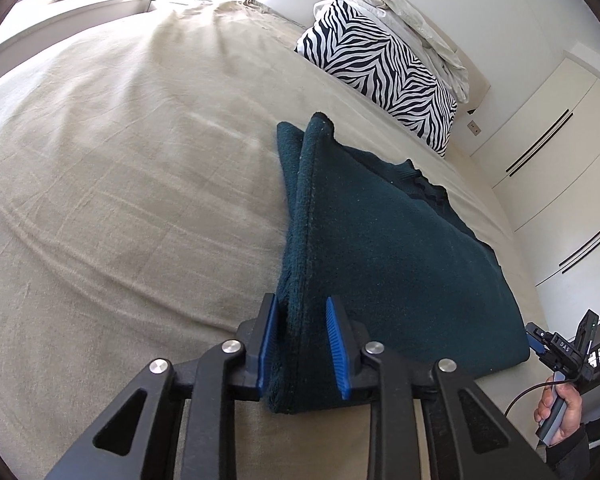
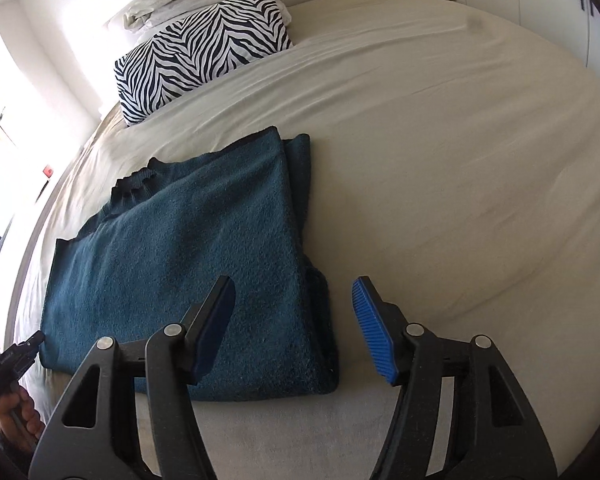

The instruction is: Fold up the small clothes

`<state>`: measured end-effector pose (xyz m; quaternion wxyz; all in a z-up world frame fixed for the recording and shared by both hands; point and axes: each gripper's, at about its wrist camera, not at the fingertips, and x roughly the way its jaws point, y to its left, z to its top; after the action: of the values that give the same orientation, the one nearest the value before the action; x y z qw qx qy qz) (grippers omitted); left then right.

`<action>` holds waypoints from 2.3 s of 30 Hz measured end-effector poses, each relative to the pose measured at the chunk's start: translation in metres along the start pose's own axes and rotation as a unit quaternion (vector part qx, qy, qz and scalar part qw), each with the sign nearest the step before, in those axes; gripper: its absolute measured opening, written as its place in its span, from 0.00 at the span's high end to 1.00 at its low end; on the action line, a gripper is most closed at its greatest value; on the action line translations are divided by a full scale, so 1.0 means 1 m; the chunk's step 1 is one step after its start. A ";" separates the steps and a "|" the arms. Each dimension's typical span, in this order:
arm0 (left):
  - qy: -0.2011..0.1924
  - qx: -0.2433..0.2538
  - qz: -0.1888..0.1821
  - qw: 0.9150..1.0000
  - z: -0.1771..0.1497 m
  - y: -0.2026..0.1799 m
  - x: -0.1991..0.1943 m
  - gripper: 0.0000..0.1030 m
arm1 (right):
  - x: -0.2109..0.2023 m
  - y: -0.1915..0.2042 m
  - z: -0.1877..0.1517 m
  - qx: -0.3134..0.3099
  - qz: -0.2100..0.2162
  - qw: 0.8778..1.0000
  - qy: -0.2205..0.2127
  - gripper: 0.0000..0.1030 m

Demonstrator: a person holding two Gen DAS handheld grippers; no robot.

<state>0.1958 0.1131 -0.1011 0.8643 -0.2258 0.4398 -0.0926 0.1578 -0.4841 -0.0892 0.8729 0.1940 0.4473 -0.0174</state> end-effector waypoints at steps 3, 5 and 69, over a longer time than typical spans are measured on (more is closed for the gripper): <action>0.001 0.005 0.008 1.000 -0.001 -0.001 0.000 0.81 | 0.007 0.001 -0.005 -0.010 -0.001 1.000 0.018 0.63; 0.002 0.008 0.011 1.000 -0.001 -0.002 0.000 0.84 | 0.012 0.004 -0.009 -0.022 -0.004 0.999 0.030 0.69; -0.041 0.154 0.115 0.980 0.103 -0.085 0.086 0.64 | 0.076 0.129 0.061 0.007 0.217 0.976 0.029 0.48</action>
<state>0.3328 0.0387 -0.0700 0.9110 -0.0413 0.4074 -0.0502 0.2765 -0.3758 -0.0751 0.8412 0.2925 0.4197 0.1750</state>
